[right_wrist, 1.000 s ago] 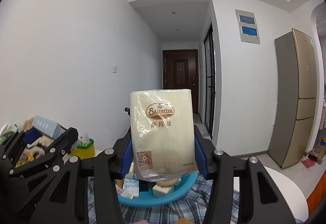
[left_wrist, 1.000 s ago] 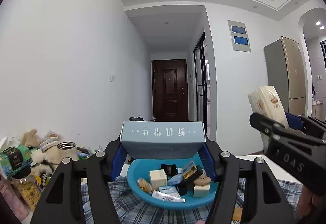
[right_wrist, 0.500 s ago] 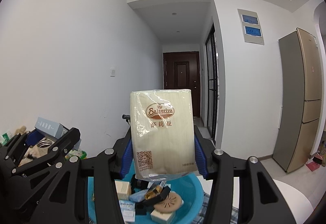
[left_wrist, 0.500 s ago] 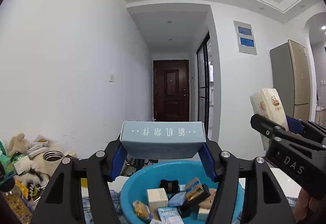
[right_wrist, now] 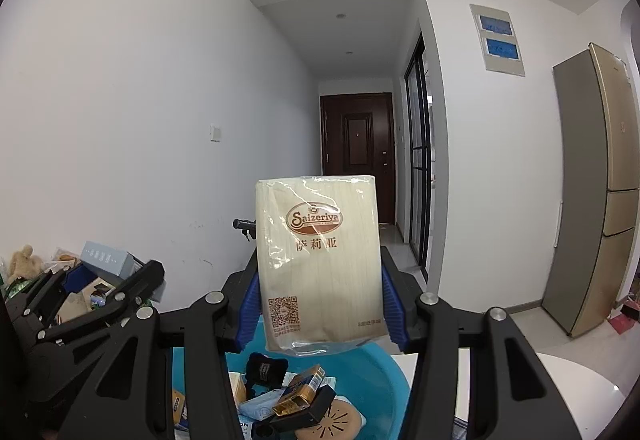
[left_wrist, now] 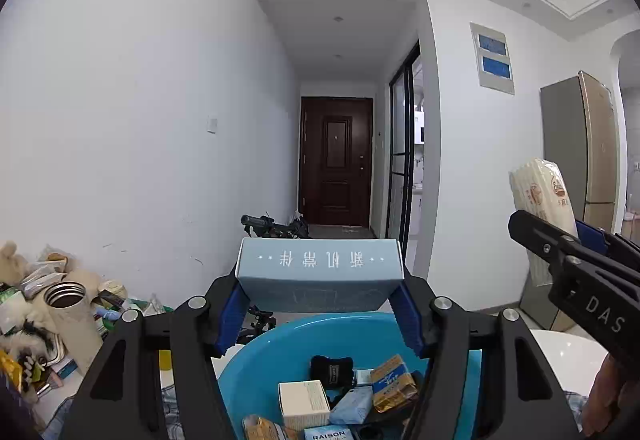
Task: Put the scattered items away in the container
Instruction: 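Carry the tissue pack and grey-blue box over the turquoise basin with both tools, then lower the grey-blue box into the basin with the left tool while the right tool lowers the tissue pack, then open both tools to release the items into the basin, then withdraw both tools from the basin back toward the remaining items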
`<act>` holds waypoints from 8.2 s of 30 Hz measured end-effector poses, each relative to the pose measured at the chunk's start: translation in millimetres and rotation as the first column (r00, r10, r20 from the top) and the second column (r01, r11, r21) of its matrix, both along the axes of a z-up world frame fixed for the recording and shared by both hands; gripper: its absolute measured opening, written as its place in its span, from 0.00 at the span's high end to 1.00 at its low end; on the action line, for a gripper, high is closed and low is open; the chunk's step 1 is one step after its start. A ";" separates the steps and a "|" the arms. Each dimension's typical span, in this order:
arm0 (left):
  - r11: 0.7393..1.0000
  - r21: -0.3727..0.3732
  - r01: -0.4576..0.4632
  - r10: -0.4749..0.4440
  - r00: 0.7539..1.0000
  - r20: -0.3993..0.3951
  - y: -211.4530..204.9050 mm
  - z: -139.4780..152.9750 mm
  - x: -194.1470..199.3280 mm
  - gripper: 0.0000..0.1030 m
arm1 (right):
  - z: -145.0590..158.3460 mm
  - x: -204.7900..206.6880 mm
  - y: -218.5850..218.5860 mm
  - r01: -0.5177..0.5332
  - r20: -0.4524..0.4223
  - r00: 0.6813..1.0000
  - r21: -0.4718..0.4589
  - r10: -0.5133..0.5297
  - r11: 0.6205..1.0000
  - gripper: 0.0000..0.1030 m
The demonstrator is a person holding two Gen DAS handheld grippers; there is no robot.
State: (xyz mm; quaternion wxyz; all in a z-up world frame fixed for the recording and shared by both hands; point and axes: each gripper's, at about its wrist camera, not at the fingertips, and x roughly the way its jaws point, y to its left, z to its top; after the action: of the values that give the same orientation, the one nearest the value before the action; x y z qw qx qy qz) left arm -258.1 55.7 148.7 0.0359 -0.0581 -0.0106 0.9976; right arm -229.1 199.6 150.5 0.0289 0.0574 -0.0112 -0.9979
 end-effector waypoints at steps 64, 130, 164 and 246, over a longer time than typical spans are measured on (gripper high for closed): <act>0.943 -0.037 0.332 -0.175 0.585 0.792 52.0 -144.3 -115.8 0.36 | -75.5 -107.8 22.0 -0.174 0.564 0.818 0.061 0.110 0.983 0.52; 0.993 -0.059 0.099 -0.040 0.777 0.629 -23.0 -84.6 -118.0 0.18 | -90.3 -104.0 -11.3 -0.213 0.599 0.792 0.095 0.115 0.973 0.16; 0.995 -0.075 0.061 -0.054 0.994 0.096 -25.1 1.4 -30.1 0.00 | 2.9 -32.7 35.9 -0.008 0.044 0.999 0.006 0.008 1.000 0.01; 0.962 -0.156 0.225 -0.204 0.969 0.142 -10.6 2.3 127.9 0.00 | 9.6 103.3 28.2 -0.111 0.079 0.991 0.059 0.106 0.992 0.01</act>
State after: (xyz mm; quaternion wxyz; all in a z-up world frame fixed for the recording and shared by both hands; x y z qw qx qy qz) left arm -130.2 45.0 151.0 0.1381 -0.1237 0.0793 0.9795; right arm -125.8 227.8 160.2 0.0808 0.0966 0.0223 -0.9918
